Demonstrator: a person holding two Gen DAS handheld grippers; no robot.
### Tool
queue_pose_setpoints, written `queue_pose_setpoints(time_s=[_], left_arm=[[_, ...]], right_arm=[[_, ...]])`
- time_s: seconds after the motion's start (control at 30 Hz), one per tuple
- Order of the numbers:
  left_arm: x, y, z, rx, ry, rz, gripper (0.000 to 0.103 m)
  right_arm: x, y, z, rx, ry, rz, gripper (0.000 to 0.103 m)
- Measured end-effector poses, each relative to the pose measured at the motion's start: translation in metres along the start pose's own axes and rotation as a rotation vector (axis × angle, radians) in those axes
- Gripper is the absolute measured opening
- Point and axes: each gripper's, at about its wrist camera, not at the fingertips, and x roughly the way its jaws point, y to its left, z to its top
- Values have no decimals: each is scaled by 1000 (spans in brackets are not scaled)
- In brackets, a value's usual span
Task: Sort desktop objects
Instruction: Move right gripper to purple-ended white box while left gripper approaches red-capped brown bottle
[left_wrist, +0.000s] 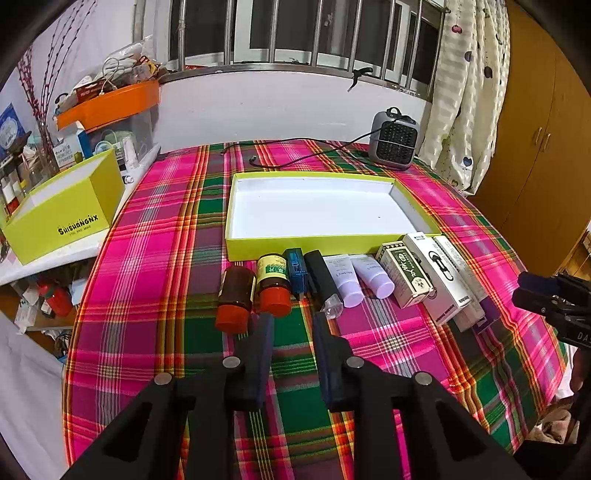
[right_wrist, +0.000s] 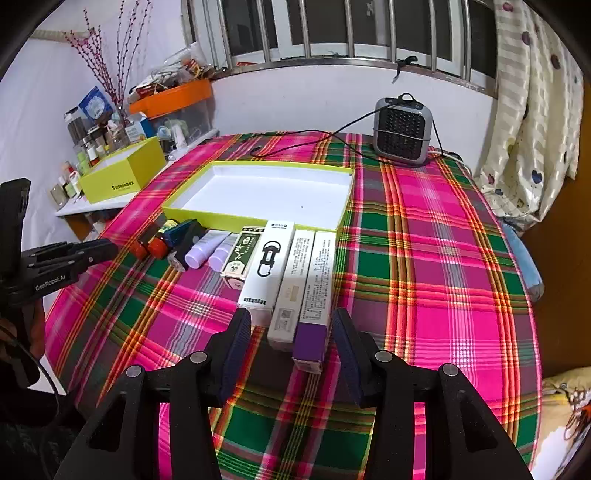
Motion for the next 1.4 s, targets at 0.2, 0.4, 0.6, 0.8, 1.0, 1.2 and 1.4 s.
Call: queue_pose_setpoints(time_s=[0.2, 0.4, 0.6, 0.8, 1.0, 1.2, 1.4], left_arm=[[9, -1, 7, 15, 8, 11, 21], [19, 5, 11, 8, 41, 8, 21], [21, 13, 12, -3, 64, -4, 21], [15, 26, 15, -24, 39, -5, 21], [20, 28, 17, -8, 40, -4, 21], [30, 33, 20, -5, 45, 17, 21], [44, 39, 23, 5, 59, 35, 24]], right_arm=[[7, -10, 2, 11, 12, 13, 48], [14, -19, 6, 25, 17, 15, 48], [18, -25, 11, 31, 33, 4, 48], [17, -25, 17, 21, 38, -16, 48], [22, -20, 19, 14, 47, -17, 48], [29, -17, 21, 12, 61, -19, 48], [37, -22, 25, 30, 68, -35, 48]])
